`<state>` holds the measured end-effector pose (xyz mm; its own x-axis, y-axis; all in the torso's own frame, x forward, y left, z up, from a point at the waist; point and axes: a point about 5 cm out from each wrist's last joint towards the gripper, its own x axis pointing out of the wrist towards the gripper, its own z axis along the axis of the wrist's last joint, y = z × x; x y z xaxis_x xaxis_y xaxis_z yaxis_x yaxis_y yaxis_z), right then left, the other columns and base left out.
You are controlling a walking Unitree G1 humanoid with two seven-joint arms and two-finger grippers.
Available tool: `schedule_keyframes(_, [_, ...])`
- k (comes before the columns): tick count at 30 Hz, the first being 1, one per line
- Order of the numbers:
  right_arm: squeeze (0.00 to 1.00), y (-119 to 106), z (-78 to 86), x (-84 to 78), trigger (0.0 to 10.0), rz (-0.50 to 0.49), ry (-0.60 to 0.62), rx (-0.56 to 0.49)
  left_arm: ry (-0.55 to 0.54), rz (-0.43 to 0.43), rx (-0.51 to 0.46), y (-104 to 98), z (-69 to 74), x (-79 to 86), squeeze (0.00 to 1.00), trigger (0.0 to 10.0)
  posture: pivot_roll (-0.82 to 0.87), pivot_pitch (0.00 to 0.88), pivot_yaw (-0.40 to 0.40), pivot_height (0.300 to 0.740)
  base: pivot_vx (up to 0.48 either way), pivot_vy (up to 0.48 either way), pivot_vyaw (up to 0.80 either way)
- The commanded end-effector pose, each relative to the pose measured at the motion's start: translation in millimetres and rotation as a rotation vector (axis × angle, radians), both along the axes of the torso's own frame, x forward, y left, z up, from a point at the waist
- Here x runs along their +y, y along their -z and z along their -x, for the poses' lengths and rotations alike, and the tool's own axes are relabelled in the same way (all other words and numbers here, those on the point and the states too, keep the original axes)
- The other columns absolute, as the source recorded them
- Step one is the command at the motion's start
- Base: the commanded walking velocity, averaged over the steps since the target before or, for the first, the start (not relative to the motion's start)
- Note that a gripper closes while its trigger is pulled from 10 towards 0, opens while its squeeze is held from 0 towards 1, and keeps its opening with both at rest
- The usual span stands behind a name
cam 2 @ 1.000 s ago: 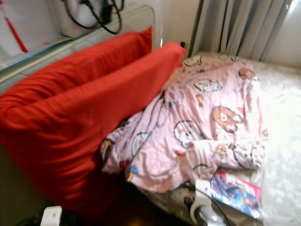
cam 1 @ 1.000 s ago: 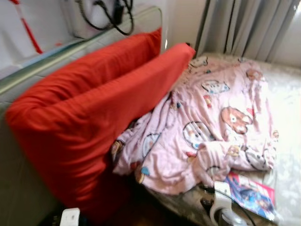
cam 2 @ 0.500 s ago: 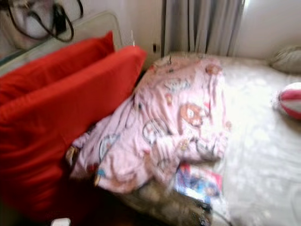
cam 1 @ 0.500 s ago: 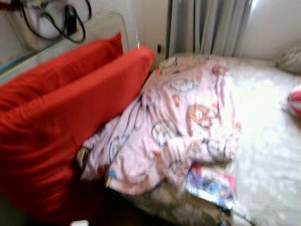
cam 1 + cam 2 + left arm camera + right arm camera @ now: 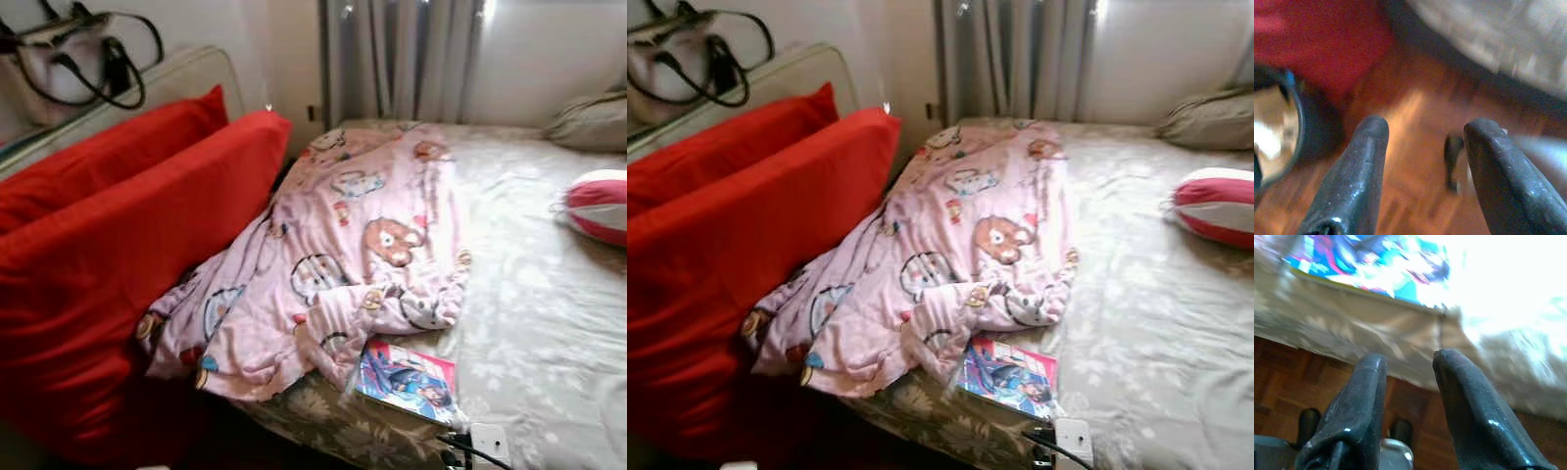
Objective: Clean up the room
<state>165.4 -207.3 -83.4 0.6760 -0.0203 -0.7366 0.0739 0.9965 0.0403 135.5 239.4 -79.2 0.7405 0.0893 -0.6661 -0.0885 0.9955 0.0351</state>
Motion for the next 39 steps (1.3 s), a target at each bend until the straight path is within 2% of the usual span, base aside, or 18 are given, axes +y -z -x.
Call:
schedule_keyframes(1, [0.00, 0.1, 1.5, 6.5, 10.0, -0.030, 0.032, -0.039, 0.062, -0.045, -0.258, -34.0, -45.5, 6.4, 0.00, 10.0, 0.01, 0.000, 0.070, 0.740, 0.000, 0.000, 0.00])
schedule_keyframes(5, [0.00, -40.1, -30.1, -25.9, 10.0, 0.025, 0.027, -0.381, 0.076, -0.069, -0.354, -47.8, -46.6, 14.2, 0.00, 10.0, 0.00, 0.000, 0.086, 0.740, 0.000, 0.000, 0.00])
schedule_keyframes(7, [0.00, -43.0, -24.9, -31.5, 10.0, 0.050, 0.079, -0.417, 0.069, -0.074, -0.388, -51.5, -42.3, 15.4, 0.00, 10.0, -0.01, 0.000, 0.085, 0.740, 0.000, 0.000, 0.00])
schedule_keyframes(10, [0.00, -41.4, -17.2, -35.2, 10.0, 0.077, 0.103, -0.414, 0.063, -0.070, -0.377, -48.1, -34.8, 14.7, 0.00, 10.0, 0.00, 0.000, 0.078, 0.740, 0.000, 0.000, 0.00])
schedule_keyframes(13, [0.00, -39.0, -4.7, -40.8, 10.0, 0.077, 0.121, -0.406, 0.100, -0.053, -0.357, -43.2, -22.2, 4.8, 0.00, 10.0, 0.01, 0.000, 0.042, 0.740, 0.000, 0.000, 0.00])
schedule_keyframes(17, [0.00, -41.7, 5.6, -51.8, 10.0, 0.091, 0.131, -0.401, 0.084, -0.037, -0.359, -42.2, -15.0, -2.9, 0.00, 10.0, 0.03, 0.000, 0.007, 0.740, 0.000, 0.000, 0.00])
schedule_keyframes(20, [0.00, -43.0, 7.3, -58.6, 10.0, 0.099, 0.144, -0.390, 0.067, -0.017, -0.348, -38.9, -13.2, -9.0, 0.00, 10.0, 0.05, 0.000, -0.008, 0.740, 0.000, 0.000, 0.00])
schedule_keyframes(22, [0.00, -37.2, 5.1, -58.4, 10.0, 0.091, 0.142, -0.344, 0.061, 0.024, -0.286, -29.5, -11.9, -14.0, 0.00, 10.0, 0.05, 0.000, -0.008, 0.740, 0.000, 0.000, 0.00])
schedule_keyframes(24, [0.00, -33.6, 2.7, -56.1, 10.0, 0.081, 0.140, -0.314, 0.041, 0.024, -0.258, -25.3, -11.2, -13.6, 0.00, 10.0, 0.05, 0.000, -0.006, 0.740, 0.000, 0.000, 0.00])
schedule_keyframes(26, [0.00, -27.0, -2.0, -49.0, 10.0, 0.052, 0.123, -0.249, -0.012, 0.037, -0.193, -17.7, -10.4, -12.1, 0.00, 10.0, 0.05, 0.000, -0.007, 0.740, 0.000, 0.000, 0.00])
schedule_keyframes(28, [0.00, -23.2, -3.9, -44.9, 10.0, 0.054, 0.108, -0.202, -0.018, 0.047, -0.141, -12.5, -10.8, -13.4, 0.00, 10.0, 0.06, 0.000, -0.019, 0.740, 0.000, 0.000, 0.00])
schedule_keyframes(29, [0.00, -15.1, -4.0, -37.0, 10.0, 0.035, 0.107, -0.108, -0.026, 0.054, -0.065, -5.1, -10.1, -14.5, 0.00, 10.0, 0.06, 0.000, -0.029, 0.740, 0.000, 0.000, 0.00])
schedule_keyframes(30, [0.00, -15.1, -4.0, -37.0, 10.0, 0.035, 0.107, -0.108, -0.026, 0.054, -0.065, -5.1, -10.1, -14.5, 0.00, 10.0, 0.06, 0.000, -0.029, 0.740, 0.000, 0.000, 0.00])
schedule_keyframes(31, [0.00, -9.8, -3.4, -29.1, 10.0, 0.032, 0.081, -0.049, -0.023, 0.041, 0.002, -0.3, -8.2, -12.3, 0.00, 10.0, 0.07, 0.000, -0.037, 0.740, 0.000, 0.000, 0.00])
schedule_keyframes(34, [0.00, -4.2, -1.1, -17.4, 10.0, 0.039, 0.008, 0.006, -0.057, 0.013, 0.075, 3.8, -4.6, -4.5, 0.00, 10.0, 0.08, 0.000, -0.031, 0.740, 0.000, 0.000, 0.00])
schedule_keyframes(39, [0.00, -1.0, 2.1, -12.5, 10.0, 0.005, 0.043, 0.023, -0.085, 0.037, 0.044, 0.2, -13.4, -2.8, 0.00, 10.0, 0.07, 0.000, -0.039, 0.740, 0.000, 0.000, 0.00])
